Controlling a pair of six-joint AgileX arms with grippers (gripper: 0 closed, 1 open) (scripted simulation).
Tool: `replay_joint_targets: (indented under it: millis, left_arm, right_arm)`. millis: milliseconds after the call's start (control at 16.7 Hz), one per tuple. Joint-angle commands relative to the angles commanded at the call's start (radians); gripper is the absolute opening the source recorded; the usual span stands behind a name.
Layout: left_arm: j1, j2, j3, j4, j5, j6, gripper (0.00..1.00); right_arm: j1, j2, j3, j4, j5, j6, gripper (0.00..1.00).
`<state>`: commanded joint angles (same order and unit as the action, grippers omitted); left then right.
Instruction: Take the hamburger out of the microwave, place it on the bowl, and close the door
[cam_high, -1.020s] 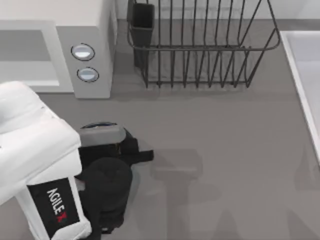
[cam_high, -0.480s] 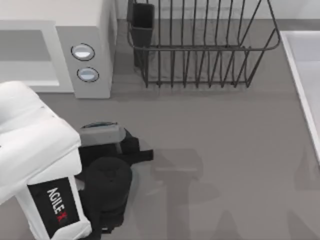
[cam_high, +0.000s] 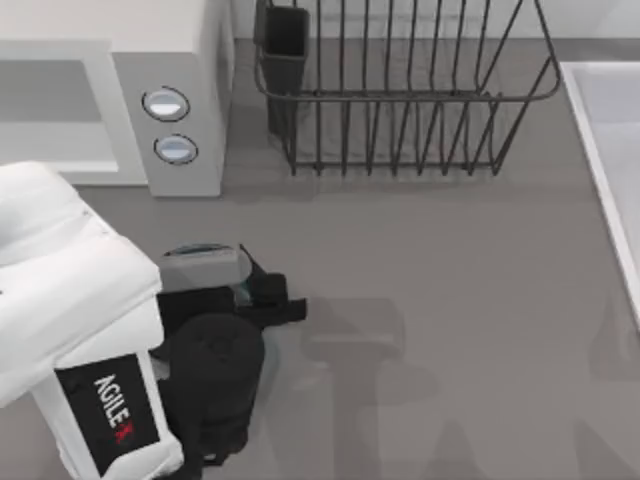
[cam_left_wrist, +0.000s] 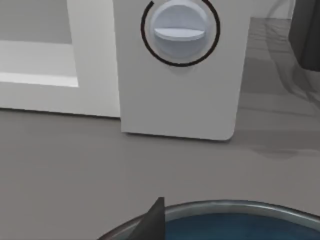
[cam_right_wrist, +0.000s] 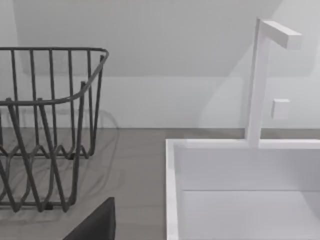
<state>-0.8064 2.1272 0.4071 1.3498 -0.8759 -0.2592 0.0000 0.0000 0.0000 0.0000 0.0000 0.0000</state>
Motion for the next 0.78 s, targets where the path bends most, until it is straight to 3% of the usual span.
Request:
replay_joint_targets:
  millis: [180, 360, 780]
  left_arm:
    - [-0.003, -0.068, 0.01, 0.004, -0.013, 0.034, 1.0]
    - [0.036, -0.162, -0.01, -0.059, 0.03, 0.045, 1.0]
    - [0.246, -0.736, -0.118, -0.413, 0.261, 0.103, 1.0]
  right_arm:
    - [0.0, 0.0, 0.0, 0.0, 0.0, 0.0, 1.0]
    - [0.0, 0.0, 0.0, 0.0, 0.0, 0.0, 1.0]
    - [0.0, 0.0, 0.0, 0.0, 0.0, 0.0, 1.0]
